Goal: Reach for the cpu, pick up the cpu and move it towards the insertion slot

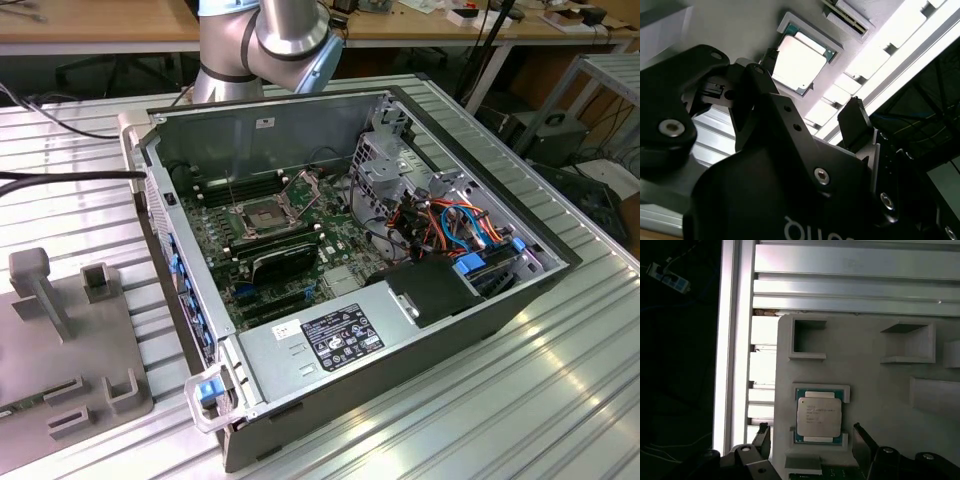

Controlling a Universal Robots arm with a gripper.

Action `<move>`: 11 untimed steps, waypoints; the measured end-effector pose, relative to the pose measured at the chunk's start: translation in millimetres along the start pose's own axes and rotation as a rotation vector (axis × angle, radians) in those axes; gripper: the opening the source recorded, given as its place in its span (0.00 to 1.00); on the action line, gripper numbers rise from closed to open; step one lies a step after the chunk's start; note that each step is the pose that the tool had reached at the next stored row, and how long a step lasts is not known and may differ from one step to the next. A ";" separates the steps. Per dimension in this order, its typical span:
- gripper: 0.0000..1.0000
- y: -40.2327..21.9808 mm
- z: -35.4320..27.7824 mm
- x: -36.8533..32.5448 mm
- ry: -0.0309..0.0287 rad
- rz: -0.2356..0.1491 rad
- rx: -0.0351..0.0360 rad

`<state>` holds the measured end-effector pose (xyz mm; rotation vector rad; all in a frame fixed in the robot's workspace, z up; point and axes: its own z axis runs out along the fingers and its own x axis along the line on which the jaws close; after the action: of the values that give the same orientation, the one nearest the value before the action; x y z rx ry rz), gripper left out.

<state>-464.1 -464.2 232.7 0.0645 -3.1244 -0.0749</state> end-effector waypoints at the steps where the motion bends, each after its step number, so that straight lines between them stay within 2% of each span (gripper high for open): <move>1: 0.76 0.0 0.3 0.0 -0.0003 0.000 -0.0001; 11: 0.76 0.0 0.7 0.0 -0.0004 0.000 -0.0002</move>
<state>-464.1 -464.2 231.9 0.0645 -3.1248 -0.0752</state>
